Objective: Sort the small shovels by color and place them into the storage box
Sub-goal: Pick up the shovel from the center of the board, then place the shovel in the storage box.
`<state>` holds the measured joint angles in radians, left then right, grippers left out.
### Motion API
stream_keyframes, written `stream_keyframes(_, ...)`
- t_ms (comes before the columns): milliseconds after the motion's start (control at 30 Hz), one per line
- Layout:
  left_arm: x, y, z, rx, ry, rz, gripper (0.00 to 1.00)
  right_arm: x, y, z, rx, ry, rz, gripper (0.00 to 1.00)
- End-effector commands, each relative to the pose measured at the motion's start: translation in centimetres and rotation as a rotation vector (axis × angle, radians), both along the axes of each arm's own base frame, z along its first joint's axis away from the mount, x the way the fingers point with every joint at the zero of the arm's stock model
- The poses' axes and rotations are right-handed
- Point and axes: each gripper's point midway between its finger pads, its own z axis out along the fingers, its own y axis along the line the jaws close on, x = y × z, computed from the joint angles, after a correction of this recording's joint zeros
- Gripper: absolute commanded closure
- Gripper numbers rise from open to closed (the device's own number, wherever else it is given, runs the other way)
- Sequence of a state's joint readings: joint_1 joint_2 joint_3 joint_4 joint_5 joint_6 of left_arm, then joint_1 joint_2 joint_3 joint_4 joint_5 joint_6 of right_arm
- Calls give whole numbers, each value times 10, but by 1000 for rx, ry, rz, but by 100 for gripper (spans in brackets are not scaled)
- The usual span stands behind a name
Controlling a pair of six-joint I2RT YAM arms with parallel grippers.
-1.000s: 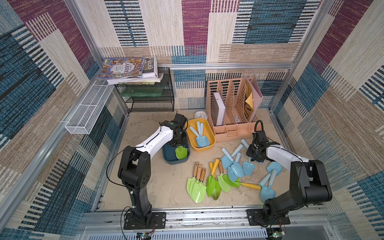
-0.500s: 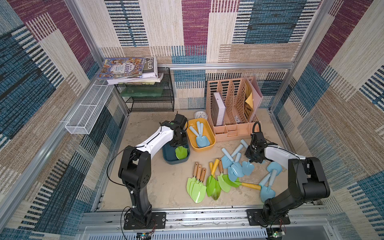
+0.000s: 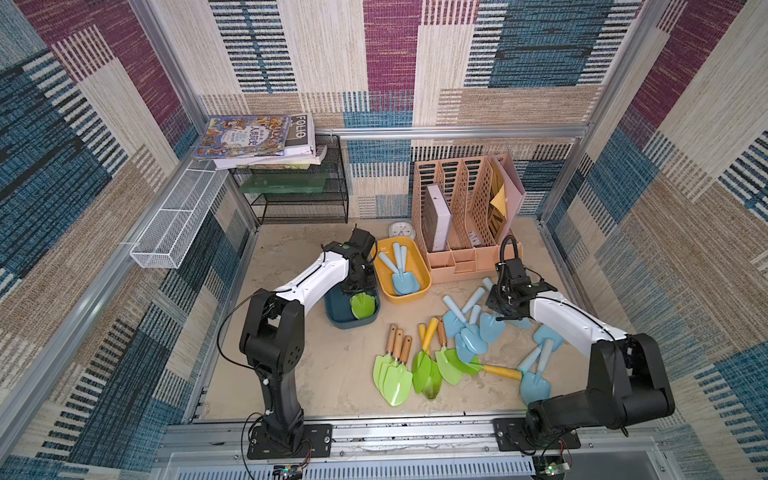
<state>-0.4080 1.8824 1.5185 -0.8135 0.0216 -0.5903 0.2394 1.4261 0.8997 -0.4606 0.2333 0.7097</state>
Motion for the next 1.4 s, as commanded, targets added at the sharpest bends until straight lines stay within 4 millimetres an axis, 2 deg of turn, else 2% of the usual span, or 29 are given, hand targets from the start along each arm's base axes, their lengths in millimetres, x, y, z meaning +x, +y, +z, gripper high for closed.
stream_keyframes(0,-1,0,0,4,5,-5,56,11,16,30,-80,-74,71,88)
stream_keyframes(133,-2,2,1,8,2,-2,56,26,56,67,-139,-166,204,88)
stream_keyframes(267,-4,4,2,14,-3,-1,57,49,100,93,-111,-247,325,88)
stream_keyframes(400,-8,8,3,25,-7,3,57,81,146,110,-75,-297,435,89)
stream_keyframes(567,-18,16,5,39,-10,9,57,121,207,114,-35,-324,575,89)
stream_keyframes(733,-31,26,8,63,-17,14,57,153,248,103,35,-315,643,89)
stream_keyframes(900,-43,37,12,99,-23,14,57,169,280,82,69,-277,700,90)
stream_keyframes(1033,-51,43,15,115,-23,12,57,174,289,53,76,-218,711,90)
stream_keyframes(1133,-56,47,16,123,-26,11,57,173,288,35,72,-178,702,89)
stream_keyframes(1367,-63,49,16,120,-20,3,56,173,285,13,53,-145,698,88)
